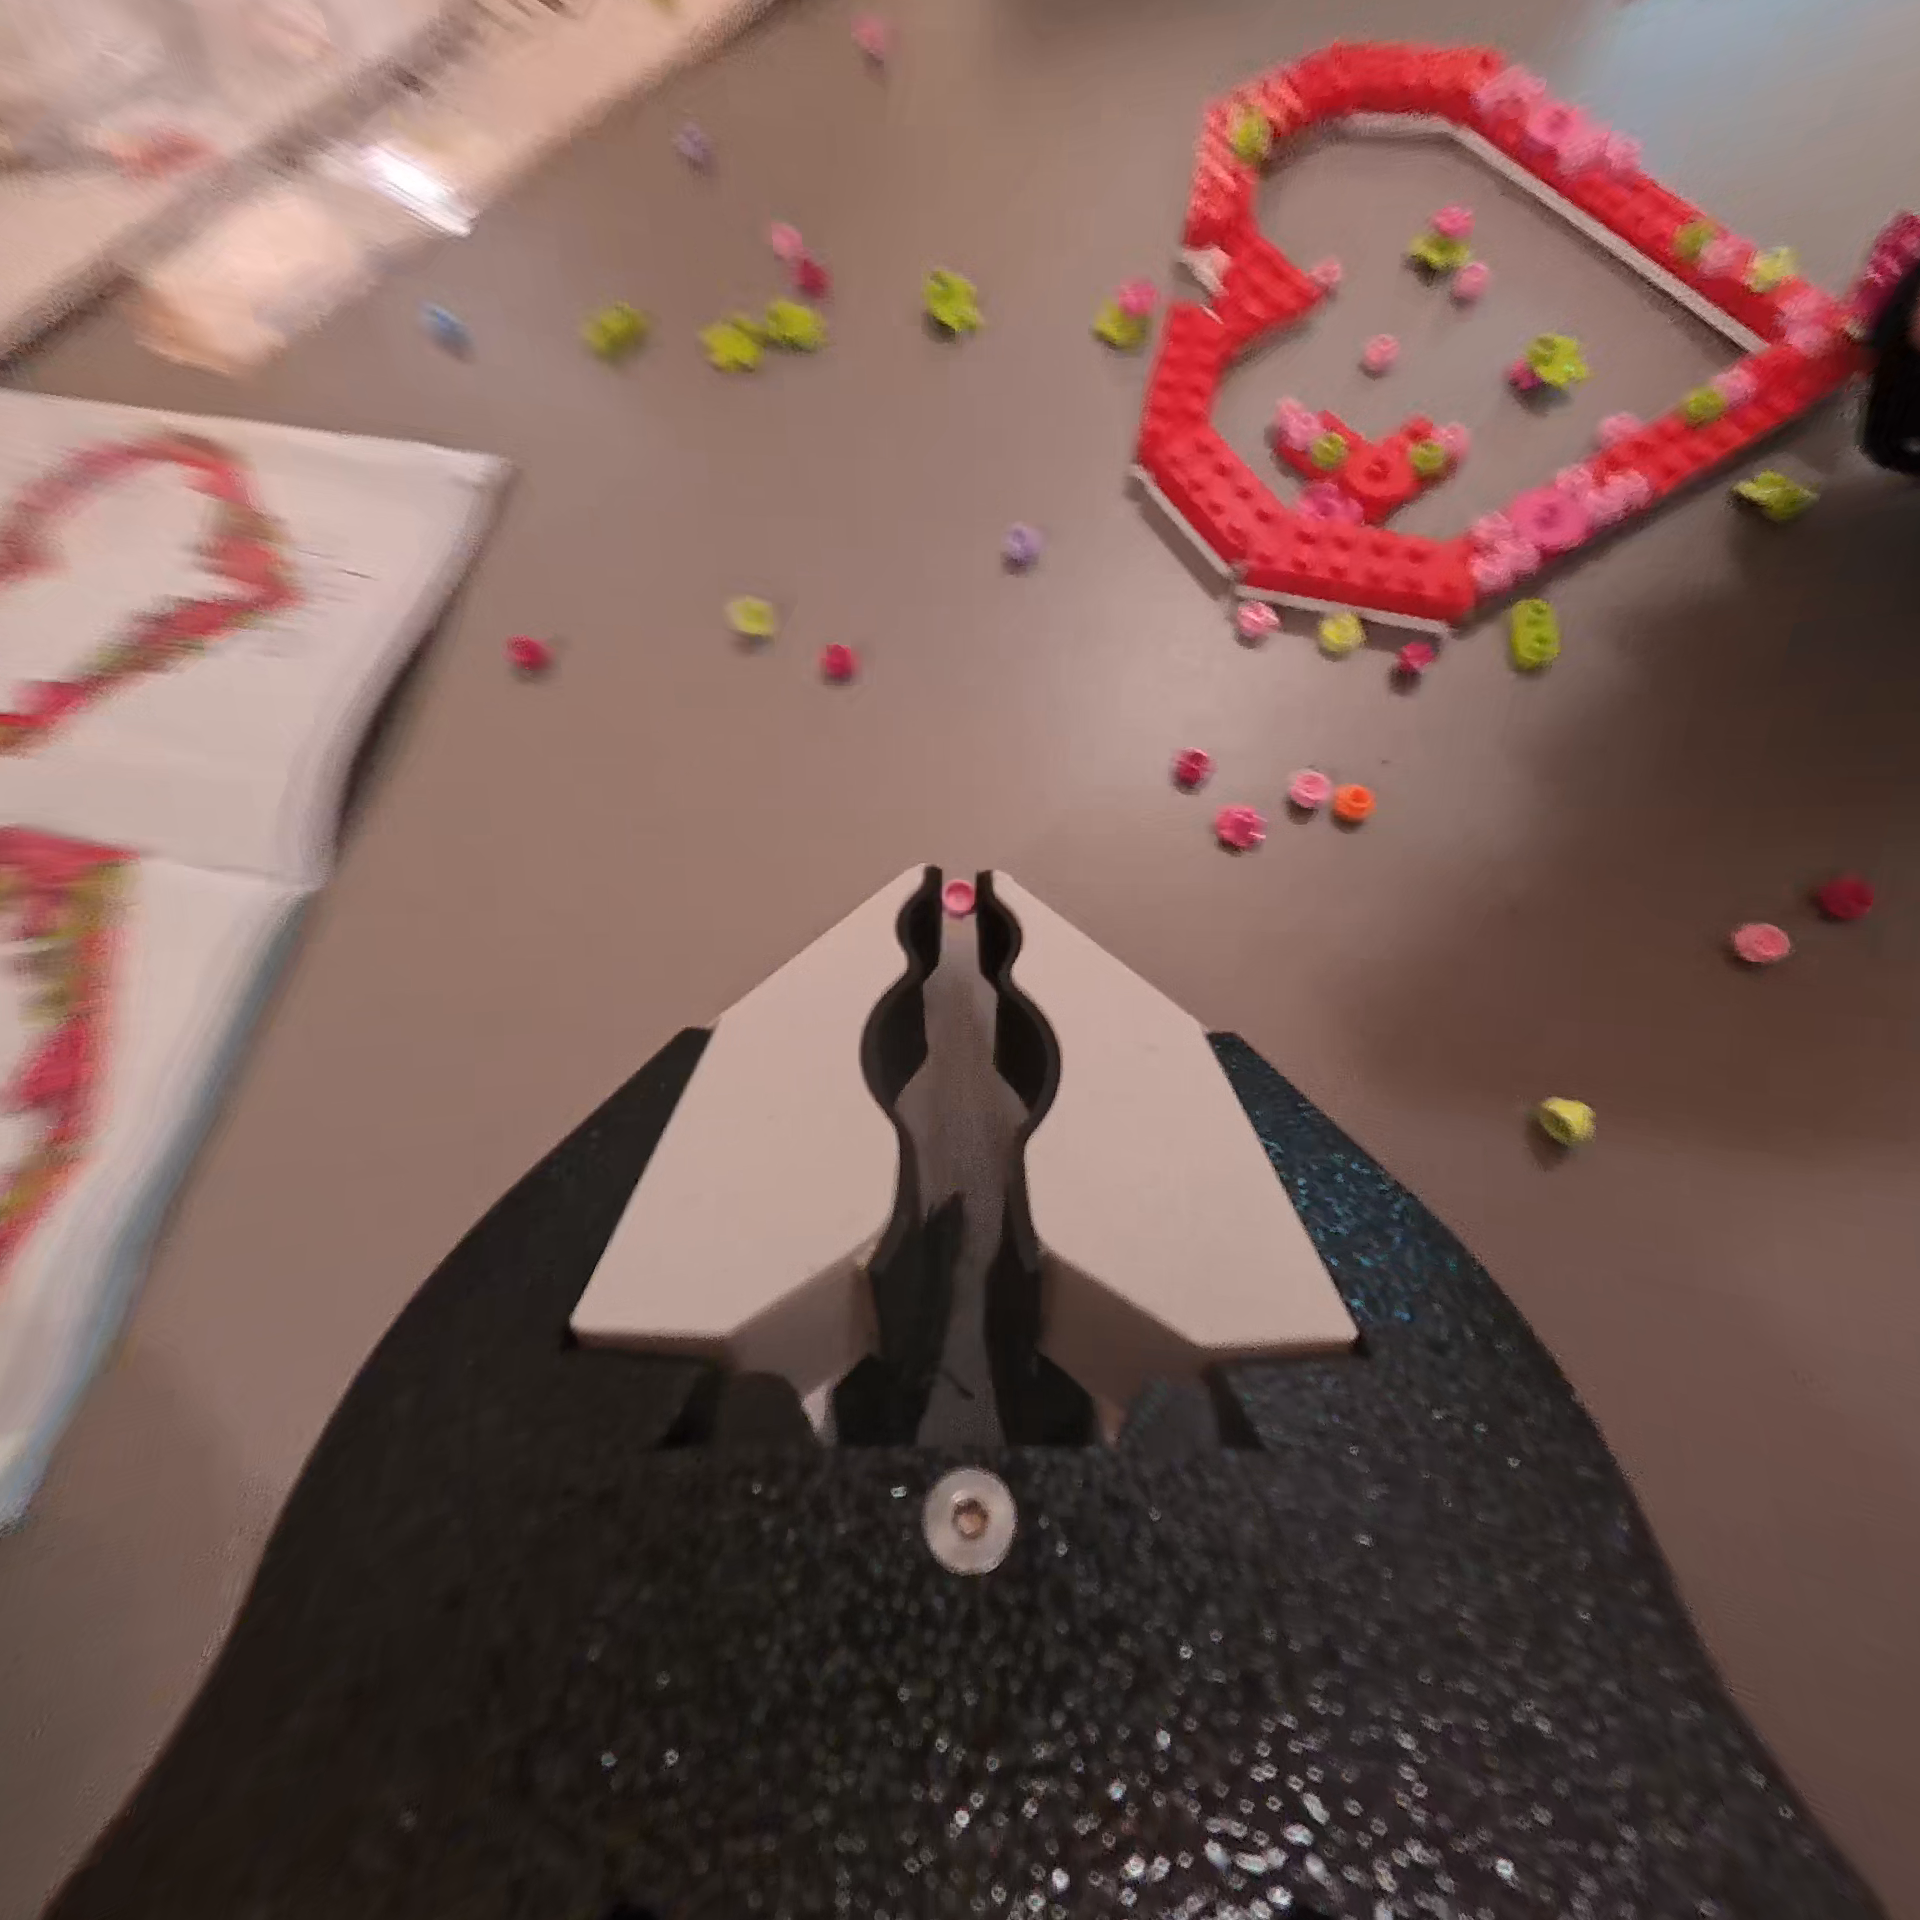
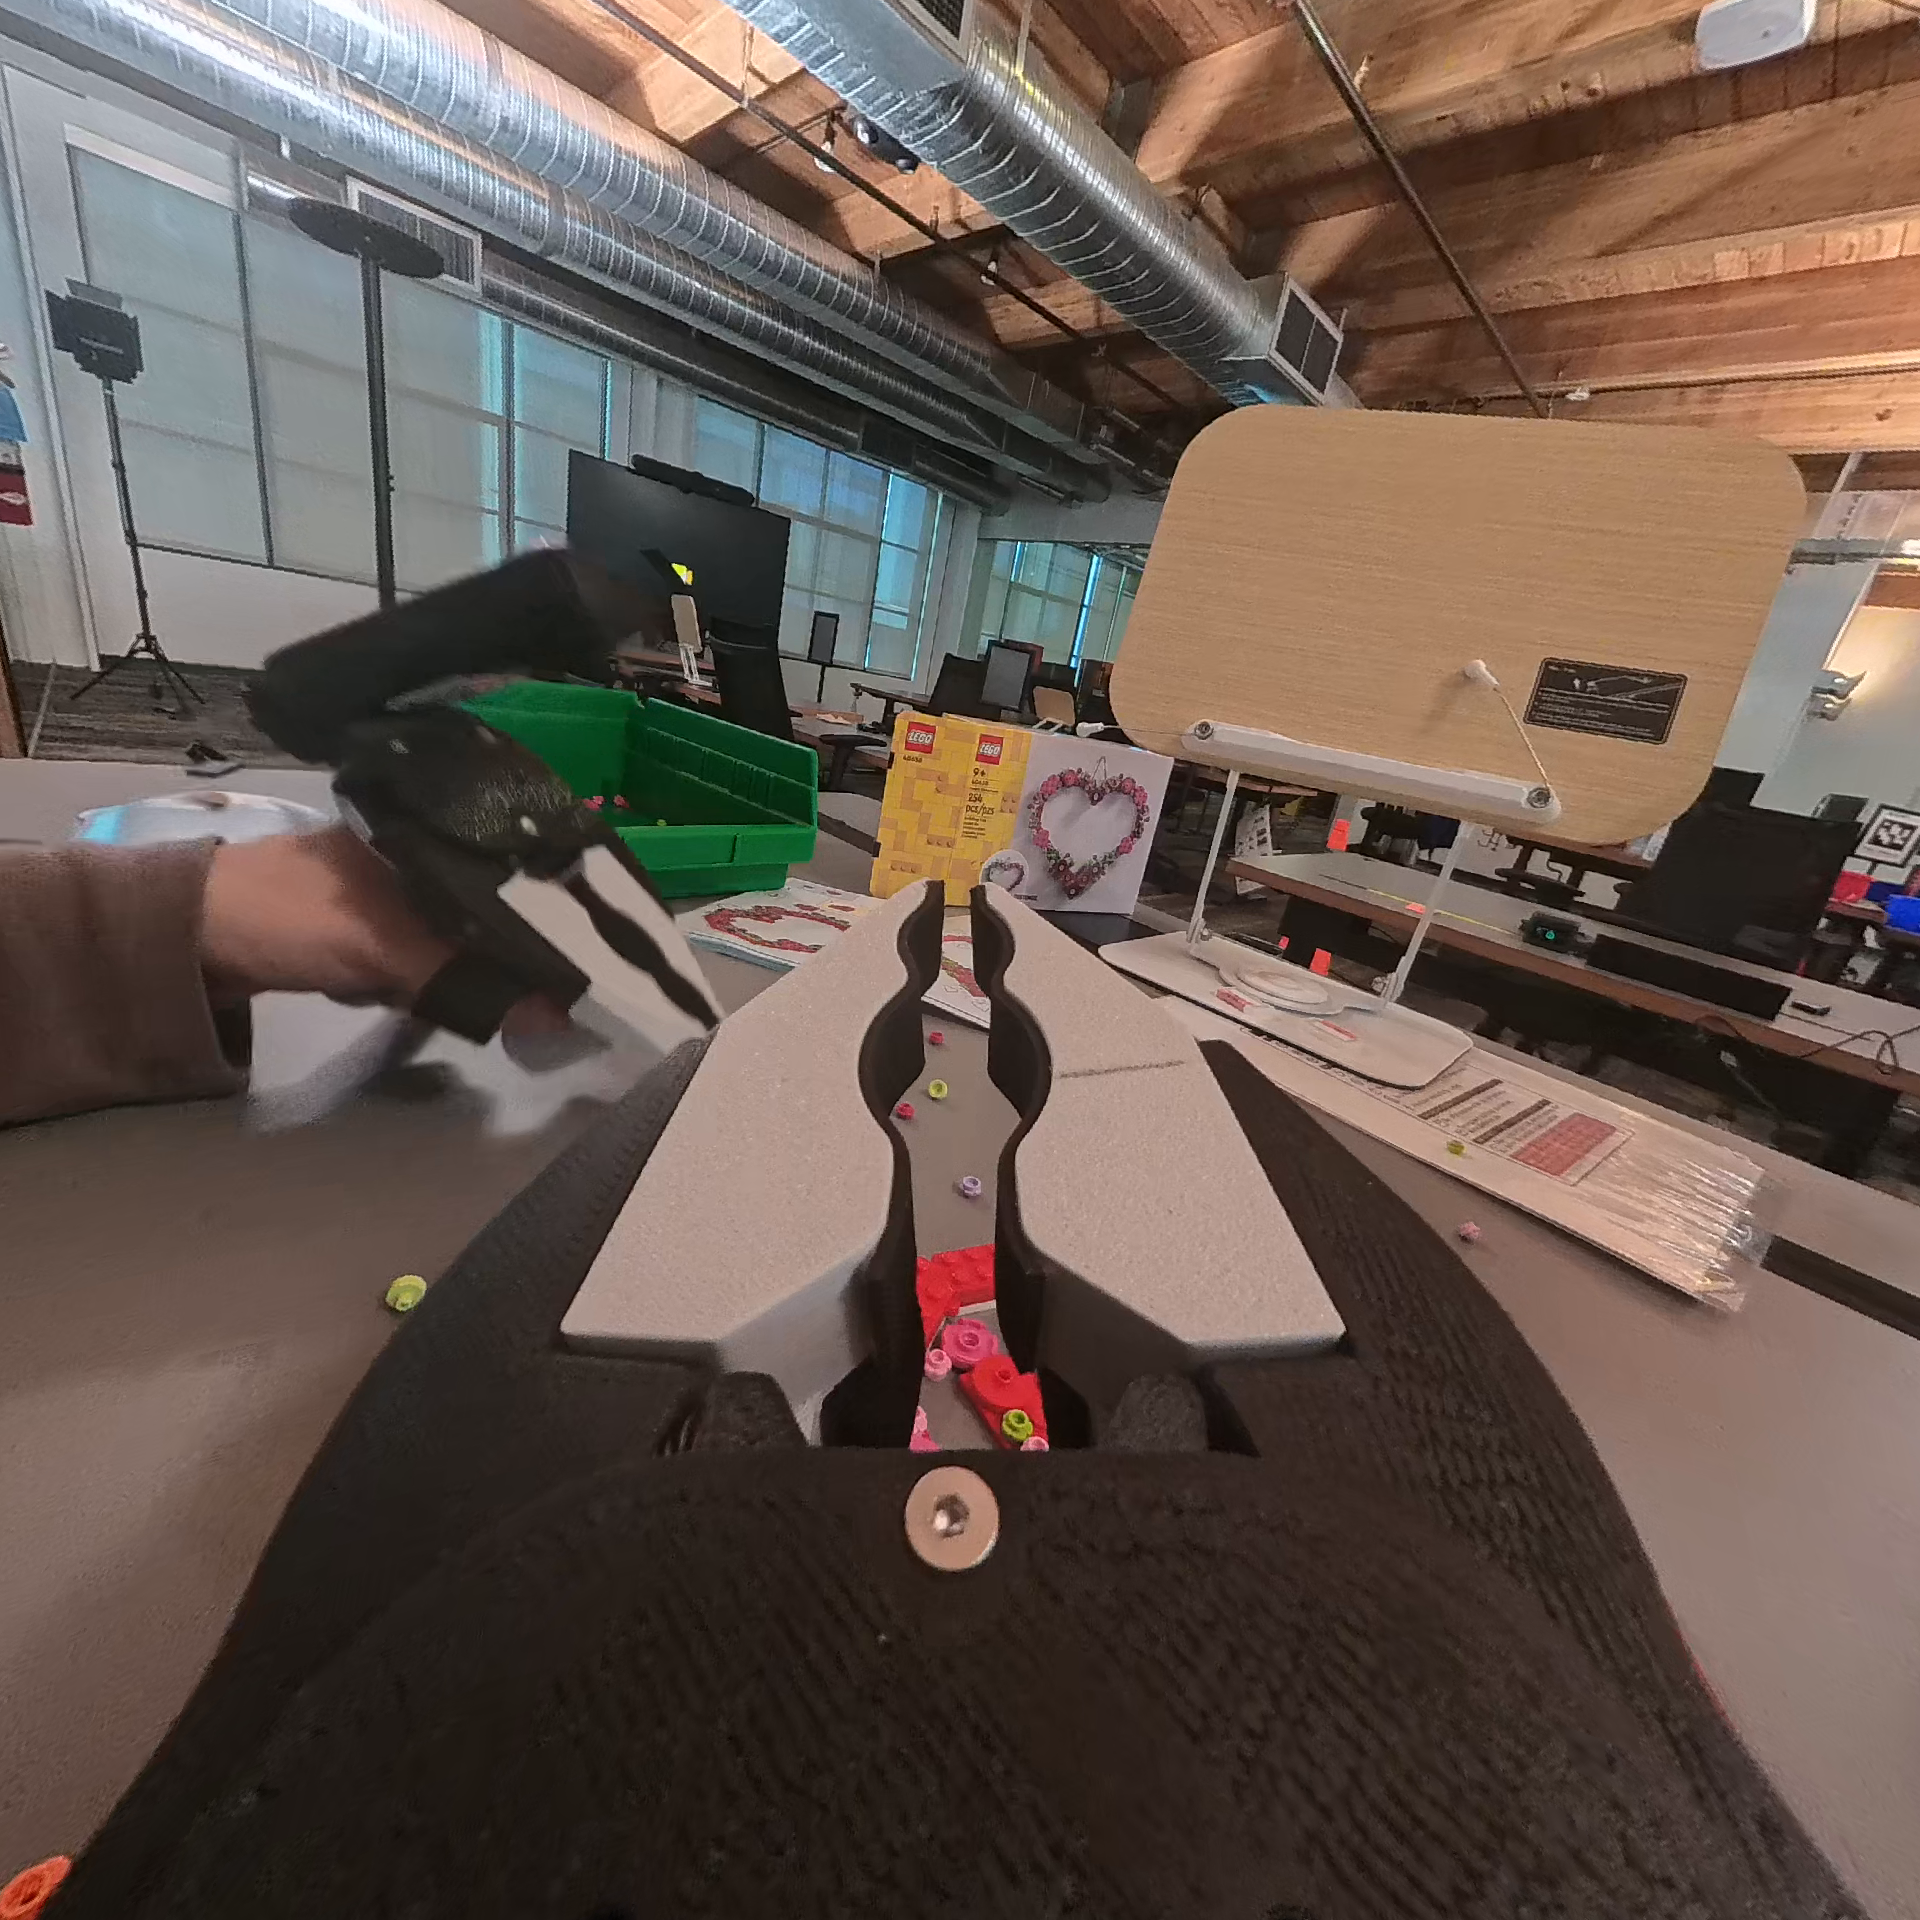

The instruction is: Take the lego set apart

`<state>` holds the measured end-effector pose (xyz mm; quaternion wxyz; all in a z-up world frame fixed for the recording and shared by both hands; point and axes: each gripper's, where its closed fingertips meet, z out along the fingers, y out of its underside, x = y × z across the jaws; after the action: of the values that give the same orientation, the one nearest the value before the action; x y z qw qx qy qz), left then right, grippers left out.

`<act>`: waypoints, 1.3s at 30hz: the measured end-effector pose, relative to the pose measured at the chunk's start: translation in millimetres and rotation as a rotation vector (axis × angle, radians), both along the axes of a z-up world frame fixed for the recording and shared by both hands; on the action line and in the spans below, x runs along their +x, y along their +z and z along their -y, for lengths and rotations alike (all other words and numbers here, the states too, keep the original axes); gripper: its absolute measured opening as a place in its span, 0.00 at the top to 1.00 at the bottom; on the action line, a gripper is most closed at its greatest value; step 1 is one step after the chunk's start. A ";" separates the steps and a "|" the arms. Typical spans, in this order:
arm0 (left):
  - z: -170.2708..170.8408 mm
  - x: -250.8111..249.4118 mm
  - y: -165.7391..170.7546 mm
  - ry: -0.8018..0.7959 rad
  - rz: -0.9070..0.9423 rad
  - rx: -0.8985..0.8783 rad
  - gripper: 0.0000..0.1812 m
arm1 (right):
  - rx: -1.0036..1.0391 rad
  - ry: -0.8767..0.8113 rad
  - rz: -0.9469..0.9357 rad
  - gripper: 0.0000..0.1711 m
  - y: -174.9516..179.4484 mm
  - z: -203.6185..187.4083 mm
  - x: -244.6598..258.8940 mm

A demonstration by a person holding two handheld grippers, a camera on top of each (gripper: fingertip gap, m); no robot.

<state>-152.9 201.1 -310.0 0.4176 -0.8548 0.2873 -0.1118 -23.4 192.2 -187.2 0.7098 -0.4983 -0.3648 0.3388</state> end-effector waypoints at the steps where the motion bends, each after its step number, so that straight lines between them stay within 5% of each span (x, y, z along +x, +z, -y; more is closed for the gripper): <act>1: -5.2 -15.5 16.8 0.065 -0.015 0.063 0.98 | -0.001 -0.001 -0.001 0.98 0.1 -0.3 0.2; 6: -11.8 -168.0 120.8 0.544 -0.209 0.308 0.98 | -0.004 0.000 -0.006 0.98 0.4 -0.5 0.0; 9: 0.8 -250.7 131.4 0.727 -0.299 0.166 0.96 | 0.000 0.004 -0.005 0.98 0.9 0.4 -1.2; 11: 8.6 -289.3 123.4 0.845 -0.287 0.039 0.68 | 0.001 0.004 -0.003 0.98 0.6 0.7 -1.9; 15: 16.8 -304.2 107.9 0.867 -0.304 -0.099 0.56 | 0.001 0.002 -0.001 0.98 0.0 0.4 -2.5; 20: 3.7 -247.5 97.8 0.721 -0.382 -0.077 0.49 | 0.001 0.000 0.005 0.98 -1.2 0.4 -3.3; 23: 4.5 -236.4 91.2 0.685 -0.606 -0.062 0.40 | 0.000 0.000 0.003 0.98 -1.1 0.2 -2.8; 25: 6.5 -251.3 92.0 0.731 -0.672 -0.068 0.42 | 0.000 0.000 -0.001 0.98 -0.3 0.1 -2.2; 31: 8.8 -290.4 77.3 0.869 -0.411 -0.155 0.47 | 0.004 0.011 -0.002 0.98 0.5 2.0 -4.9; 33: 4.9 -287.4 77.8 0.848 -0.325 -0.146 0.65 | 0.003 0.013 -0.002 0.98 0.6 2.1 -5.7; 35: 3.5 -283.7 81.9 0.795 -0.328 -0.129 1.00 | 0.001 0.012 -0.002 0.98 0.4 1.6 -5.6; 39: -1.7 -277.2 92.5 0.778 -0.308 -0.100 0.95 | 0.000 0.009 -0.005 0.98 0.6 0.7 -4.7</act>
<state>-430.1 202.8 -217.5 0.3389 -0.9255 -0.0037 0.1692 -28.1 191.4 -186.6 0.7091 -0.4959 -0.3651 0.3433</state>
